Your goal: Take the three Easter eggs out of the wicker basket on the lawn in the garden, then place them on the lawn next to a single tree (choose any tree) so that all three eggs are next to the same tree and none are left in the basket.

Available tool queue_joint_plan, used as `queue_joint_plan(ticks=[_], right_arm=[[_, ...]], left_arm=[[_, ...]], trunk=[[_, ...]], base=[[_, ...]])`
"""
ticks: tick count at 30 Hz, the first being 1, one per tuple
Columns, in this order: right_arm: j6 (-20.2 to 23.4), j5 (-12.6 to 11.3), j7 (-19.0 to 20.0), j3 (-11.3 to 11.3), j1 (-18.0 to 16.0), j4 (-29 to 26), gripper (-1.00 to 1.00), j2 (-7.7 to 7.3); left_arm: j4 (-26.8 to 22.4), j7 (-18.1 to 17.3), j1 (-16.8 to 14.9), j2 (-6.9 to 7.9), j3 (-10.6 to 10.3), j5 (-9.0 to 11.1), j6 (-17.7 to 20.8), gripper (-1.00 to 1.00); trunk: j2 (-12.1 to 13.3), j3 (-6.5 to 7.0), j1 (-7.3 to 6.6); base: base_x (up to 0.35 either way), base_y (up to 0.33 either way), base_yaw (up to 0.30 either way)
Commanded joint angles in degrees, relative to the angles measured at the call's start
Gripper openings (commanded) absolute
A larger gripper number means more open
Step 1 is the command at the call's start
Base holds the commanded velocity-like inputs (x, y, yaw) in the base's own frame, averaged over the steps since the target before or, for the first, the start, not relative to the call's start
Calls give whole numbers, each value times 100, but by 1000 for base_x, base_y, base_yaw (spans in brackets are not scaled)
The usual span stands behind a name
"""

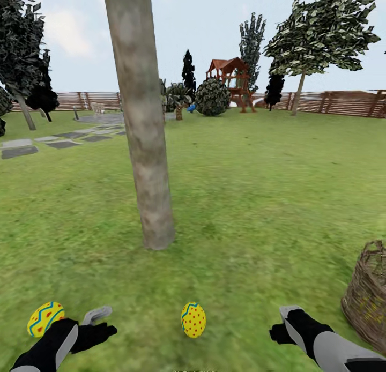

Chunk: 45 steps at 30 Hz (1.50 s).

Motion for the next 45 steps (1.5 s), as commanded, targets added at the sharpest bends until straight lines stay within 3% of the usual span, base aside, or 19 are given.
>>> queue_joint_plan(ticks=[1,14,22,45], right_arm=[[35,15,2,43,1,-12,100,0],[1,19,-6,51,1,128,100,17],[5,35,-230,47,1,138,100,55],[9,48,-340,51,1,139,100,103]], left_arm=[[-11,-9,-1,-2,28,20,49,100],[-11,-9,-1,-19,30,19,49,100],[-11,-9,-1,-63,28,19,49,100],[-11,-9,-1,-64,28,19,49,100]], trunk=[[39,6,-25],[561,212,-310],[881,356,-486],[1804,770,-991]], base=[[-79,-345,-247],[-79,-345,-48],[-75,-345,271],[-74,-345,291]])
